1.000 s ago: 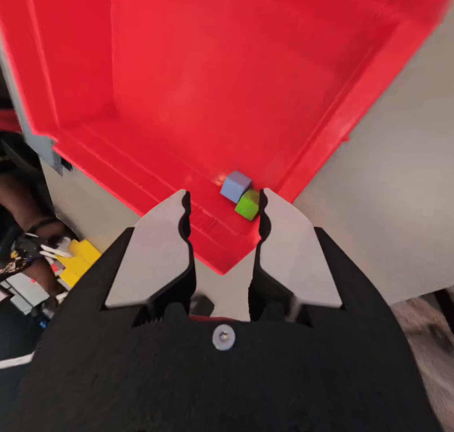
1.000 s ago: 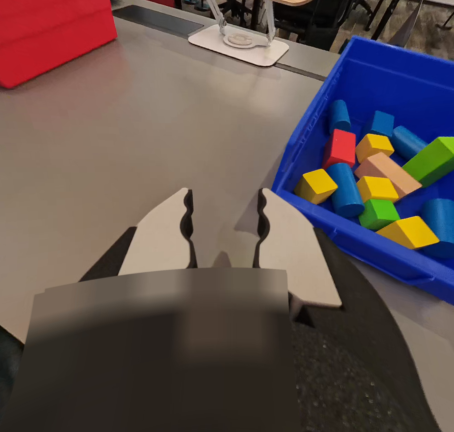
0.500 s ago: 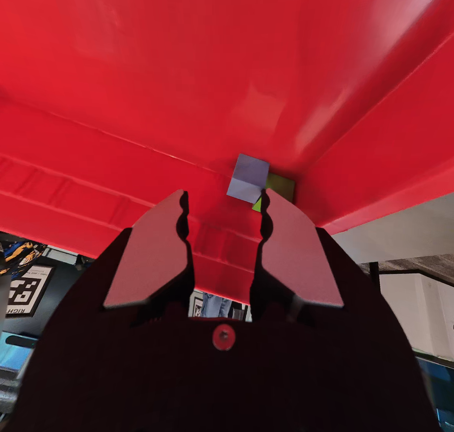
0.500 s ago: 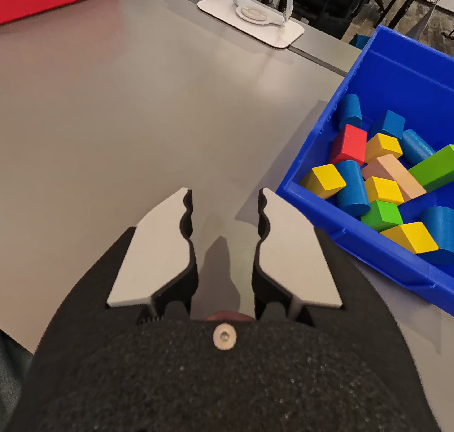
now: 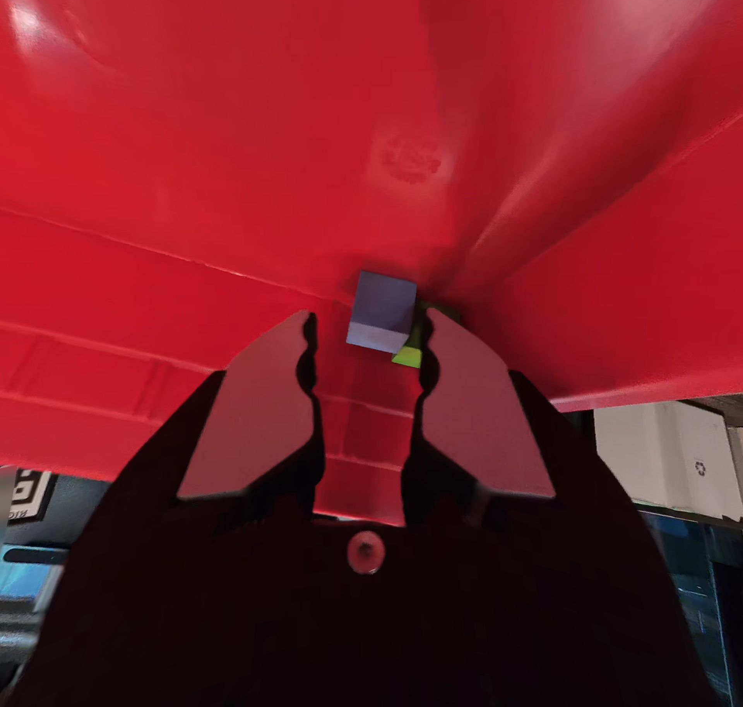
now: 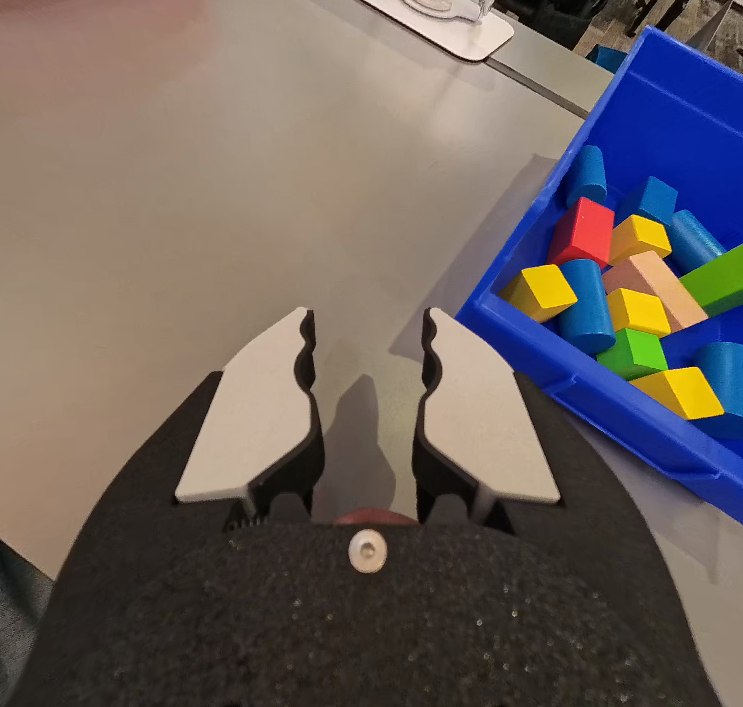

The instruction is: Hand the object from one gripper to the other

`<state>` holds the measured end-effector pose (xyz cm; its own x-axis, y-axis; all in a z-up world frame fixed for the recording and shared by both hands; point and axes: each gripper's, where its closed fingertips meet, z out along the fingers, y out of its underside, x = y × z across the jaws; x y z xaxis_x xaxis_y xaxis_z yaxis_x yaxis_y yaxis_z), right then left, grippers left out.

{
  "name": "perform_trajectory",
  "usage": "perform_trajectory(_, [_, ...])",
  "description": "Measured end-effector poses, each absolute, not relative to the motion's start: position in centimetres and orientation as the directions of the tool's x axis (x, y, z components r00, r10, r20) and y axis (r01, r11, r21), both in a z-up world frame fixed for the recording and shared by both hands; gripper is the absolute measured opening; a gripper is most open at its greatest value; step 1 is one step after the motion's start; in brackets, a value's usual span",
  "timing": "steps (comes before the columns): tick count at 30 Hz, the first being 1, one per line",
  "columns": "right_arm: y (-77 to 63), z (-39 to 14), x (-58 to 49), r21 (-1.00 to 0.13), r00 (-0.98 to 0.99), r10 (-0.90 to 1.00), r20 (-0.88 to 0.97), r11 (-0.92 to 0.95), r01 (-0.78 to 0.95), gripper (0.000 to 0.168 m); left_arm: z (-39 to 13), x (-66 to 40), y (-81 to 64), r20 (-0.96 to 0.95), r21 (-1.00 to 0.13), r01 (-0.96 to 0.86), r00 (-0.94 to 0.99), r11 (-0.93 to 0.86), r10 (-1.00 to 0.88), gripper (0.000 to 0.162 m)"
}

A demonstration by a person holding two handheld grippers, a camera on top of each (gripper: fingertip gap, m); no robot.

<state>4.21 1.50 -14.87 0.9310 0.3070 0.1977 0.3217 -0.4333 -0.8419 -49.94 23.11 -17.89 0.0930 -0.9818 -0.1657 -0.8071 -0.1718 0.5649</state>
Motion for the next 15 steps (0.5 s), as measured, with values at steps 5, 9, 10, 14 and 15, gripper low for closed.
perform_trajectory(5, [1.5,-15.0,4.3,-0.841,0.933,0.308,0.187,-0.440,0.314,0.051,-17.9,-49.5,23.0,-0.135,0.524,-0.841,0.073,-0.133,-0.988,0.028])
perform_trajectory(9, [1.5,-15.2,4.2,-0.839,0.932,0.312,0.184,-0.444,0.314,0.051,-15.8,-47.7,24.1,-0.207,0.314,-0.933,0.113,-0.175,-0.972,0.028])
perform_trajectory(10, [1.5,-15.2,4.3,-0.838,0.931,0.313,0.186,-0.445,0.317,0.051,-15.1,-47.0,24.4,-0.237,0.222,-0.957,0.134,-0.188,-0.962,0.028])
perform_trajectory(14, [1.6,-14.9,4.2,-0.854,0.936,0.321,0.144,-0.438,0.282,0.051,-12.1,-43.8,23.8,-0.322,-0.195,-0.970,0.202,-0.144,-0.925,0.028])
perform_trajectory(15, [1.9,-14.6,4.1,-0.861,0.937,0.327,0.126,-0.433,0.267,0.051,-11.2,-42.6,23.3,-0.340,-0.294,-0.950,0.206,-0.105,-0.917,0.028])
